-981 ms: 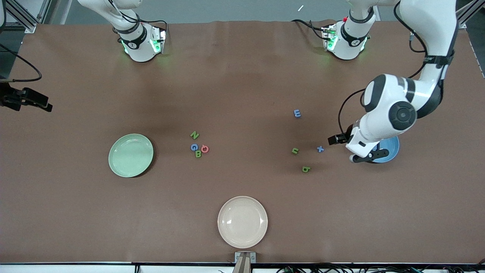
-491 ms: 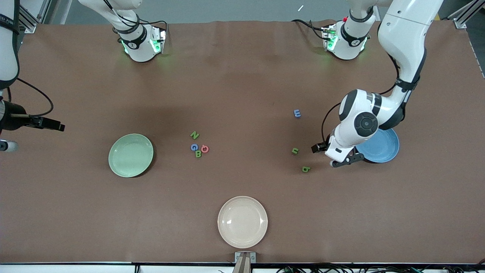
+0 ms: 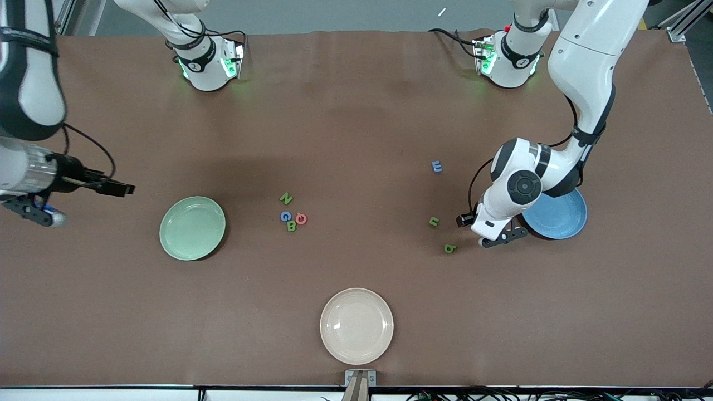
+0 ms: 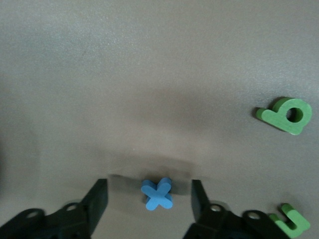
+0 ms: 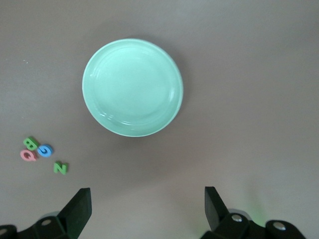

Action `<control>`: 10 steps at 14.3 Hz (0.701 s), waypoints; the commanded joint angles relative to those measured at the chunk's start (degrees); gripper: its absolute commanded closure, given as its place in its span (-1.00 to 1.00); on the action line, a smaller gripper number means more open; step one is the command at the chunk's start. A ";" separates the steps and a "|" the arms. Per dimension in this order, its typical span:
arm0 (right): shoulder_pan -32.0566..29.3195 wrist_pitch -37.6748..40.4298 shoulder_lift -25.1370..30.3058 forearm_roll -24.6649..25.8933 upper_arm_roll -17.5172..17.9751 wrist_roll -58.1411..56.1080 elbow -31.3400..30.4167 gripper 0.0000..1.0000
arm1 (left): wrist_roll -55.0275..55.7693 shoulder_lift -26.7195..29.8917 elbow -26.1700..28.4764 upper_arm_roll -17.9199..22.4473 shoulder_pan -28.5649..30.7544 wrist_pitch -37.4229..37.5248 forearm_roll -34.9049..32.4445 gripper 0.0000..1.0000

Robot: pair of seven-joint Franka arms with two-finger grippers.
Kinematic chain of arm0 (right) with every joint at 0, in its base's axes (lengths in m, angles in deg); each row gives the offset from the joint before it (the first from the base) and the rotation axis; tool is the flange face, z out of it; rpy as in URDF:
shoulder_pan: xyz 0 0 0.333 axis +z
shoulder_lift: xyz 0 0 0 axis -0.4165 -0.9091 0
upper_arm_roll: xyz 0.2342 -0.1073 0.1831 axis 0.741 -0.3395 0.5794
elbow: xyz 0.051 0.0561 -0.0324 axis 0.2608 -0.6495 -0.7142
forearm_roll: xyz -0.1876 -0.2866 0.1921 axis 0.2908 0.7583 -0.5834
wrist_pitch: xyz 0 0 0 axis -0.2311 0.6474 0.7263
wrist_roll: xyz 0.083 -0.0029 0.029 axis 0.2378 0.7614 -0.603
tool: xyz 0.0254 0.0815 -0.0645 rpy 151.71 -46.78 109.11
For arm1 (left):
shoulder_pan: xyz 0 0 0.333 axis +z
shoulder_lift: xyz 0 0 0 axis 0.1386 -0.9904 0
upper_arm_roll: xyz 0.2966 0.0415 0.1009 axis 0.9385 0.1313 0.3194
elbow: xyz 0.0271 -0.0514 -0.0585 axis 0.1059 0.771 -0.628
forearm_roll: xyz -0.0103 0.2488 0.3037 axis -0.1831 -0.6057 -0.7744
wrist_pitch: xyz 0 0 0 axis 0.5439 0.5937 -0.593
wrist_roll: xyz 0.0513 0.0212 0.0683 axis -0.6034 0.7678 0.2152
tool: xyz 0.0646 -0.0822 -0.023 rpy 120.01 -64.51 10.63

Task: Sort upper and lower case letters into plates
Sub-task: 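Grasp the blue x with the left gripper while the right gripper grasps N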

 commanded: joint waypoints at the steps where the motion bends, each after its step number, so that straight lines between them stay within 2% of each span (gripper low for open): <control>1: 7.13 -8.18 6.48 -0.05 -0.07 11.90 -12.01 -1.00 | 1.31 0.33 0.71 -0.02 -0.09 -0.53 -1.22 -0.21; 4: 15.22 -16.79 6.32 0.39 -0.07 23.61 -18.24 -1.00 | 1.40 -0.11 0.71 -0.11 -0.09 -0.53 -1.22 -0.11; 7: 19.10 -26.19 6.14 0.48 -0.07 28.09 -24.67 -1.00 | 1.40 -0.37 0.71 -0.19 -0.18 -0.53 -1.22 -0.11; 10: 23.85 -32.97 2.82 0.48 -0.07 34.43 -25.83 -1.00 | 1.66 -0.55 0.62 -0.19 -0.53 -0.79 -1.22 -0.10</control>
